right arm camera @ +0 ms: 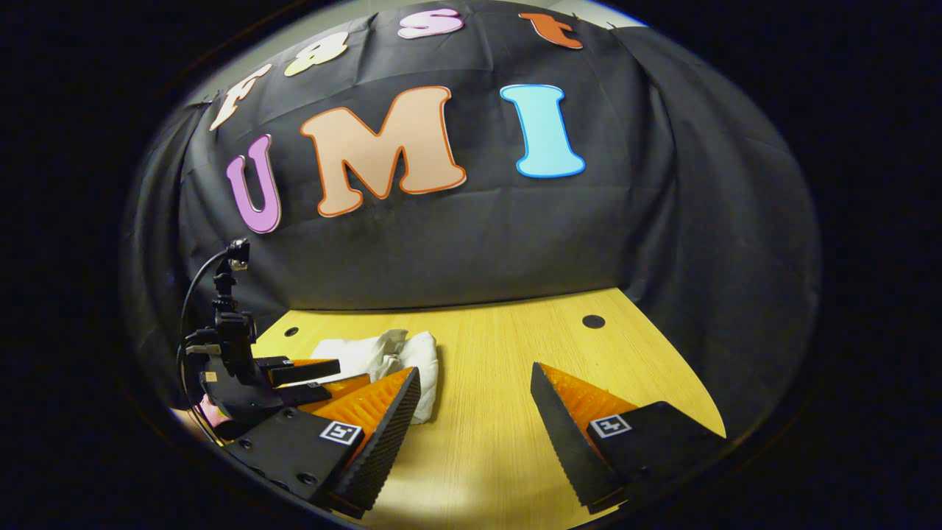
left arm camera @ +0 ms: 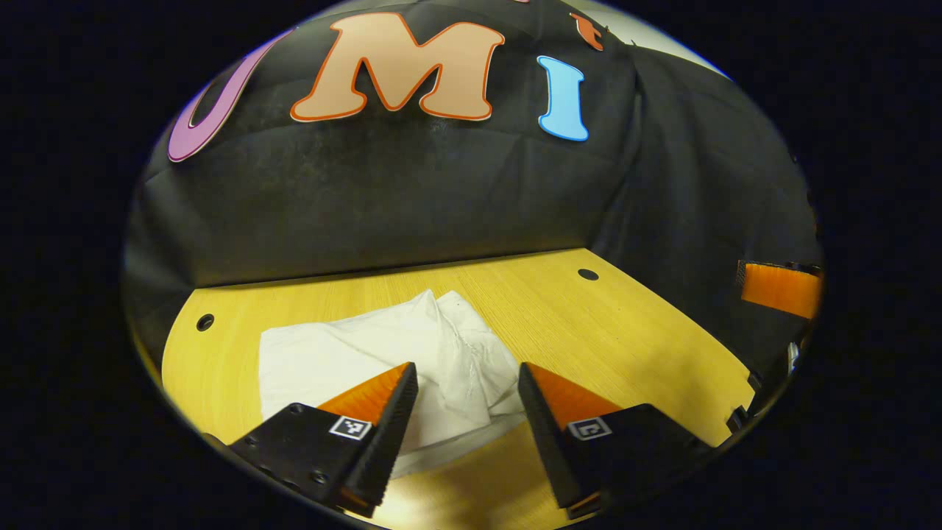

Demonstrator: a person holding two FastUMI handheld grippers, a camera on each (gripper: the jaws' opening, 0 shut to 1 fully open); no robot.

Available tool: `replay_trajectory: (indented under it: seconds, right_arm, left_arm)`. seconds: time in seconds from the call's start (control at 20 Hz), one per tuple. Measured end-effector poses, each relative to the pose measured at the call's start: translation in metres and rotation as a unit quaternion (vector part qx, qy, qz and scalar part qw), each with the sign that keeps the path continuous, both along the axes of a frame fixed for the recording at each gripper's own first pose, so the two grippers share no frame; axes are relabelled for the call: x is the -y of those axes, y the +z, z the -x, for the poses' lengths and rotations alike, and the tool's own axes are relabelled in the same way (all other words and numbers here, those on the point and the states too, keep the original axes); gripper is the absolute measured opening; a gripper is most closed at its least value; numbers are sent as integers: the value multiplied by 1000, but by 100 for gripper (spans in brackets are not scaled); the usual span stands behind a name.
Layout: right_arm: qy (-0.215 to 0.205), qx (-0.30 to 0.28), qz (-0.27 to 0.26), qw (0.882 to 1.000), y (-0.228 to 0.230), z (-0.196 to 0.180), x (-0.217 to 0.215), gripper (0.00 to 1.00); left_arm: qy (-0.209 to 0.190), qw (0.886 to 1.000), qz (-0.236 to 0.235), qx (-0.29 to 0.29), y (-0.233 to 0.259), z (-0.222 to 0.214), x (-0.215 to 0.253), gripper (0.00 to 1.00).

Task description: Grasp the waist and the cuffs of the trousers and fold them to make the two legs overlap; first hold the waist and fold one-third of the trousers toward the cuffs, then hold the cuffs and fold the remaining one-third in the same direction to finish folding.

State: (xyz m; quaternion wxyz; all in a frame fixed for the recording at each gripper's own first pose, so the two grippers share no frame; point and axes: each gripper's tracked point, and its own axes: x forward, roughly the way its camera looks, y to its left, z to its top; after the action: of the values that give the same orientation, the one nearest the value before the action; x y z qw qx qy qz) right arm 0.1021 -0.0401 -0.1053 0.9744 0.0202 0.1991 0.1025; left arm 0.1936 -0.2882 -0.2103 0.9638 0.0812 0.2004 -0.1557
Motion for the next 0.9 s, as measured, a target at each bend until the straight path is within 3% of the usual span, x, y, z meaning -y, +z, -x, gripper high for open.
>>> replay_trajectory:
  seconds: [0.05, 0.1, 0.25, 0.35, 0.45, 0.5, 0.55, 0.6, 0.9]
  right_arm:
    - [7, 8, -1, 1000, 4, 3, -4, 97]
    - [15, 15, -2, 1000, 8, 4, -10, 97]
    - [32, 37, -9, 999, 21, 15, -27, 92]
    - [43, 53, -14, 998, 31, 24, -38, 97]
    - [45, 65, -13, 997, 37, 31, -45, 92]
    - [46, 71, -15, 996, 41, 34, -48, 97]
    - [47, 78, -18, 996, 44, 39, -52, 92]
    - [46, 85, -19, 995, 49, 43, -53, 97]
    - [35, 107, -30, 993, 51, 75, -56, 96]
  left_arm:
    - [9, 1000, 2, 9, 9, 6, -5, 95]
    - [16, 1000, 2, 16, 18, 14, -10, 97]
    - [35, 998, -2, 43, 48, 37, -30, 96]
    - [53, 997, -11, 59, 65, 52, -51, 96]
    - [72, 995, -10, 69, 79, 70, -69, 95]
    - [83, 994, -8, 72, 84, 81, -80, 95]
    - [92, 993, -7, 74, 90, 91, -90, 95]
    - [102, 992, -6, 77, 93, 100, -99, 95]
    - [145, 986, 26, 72, 86, 129, -130, 95]
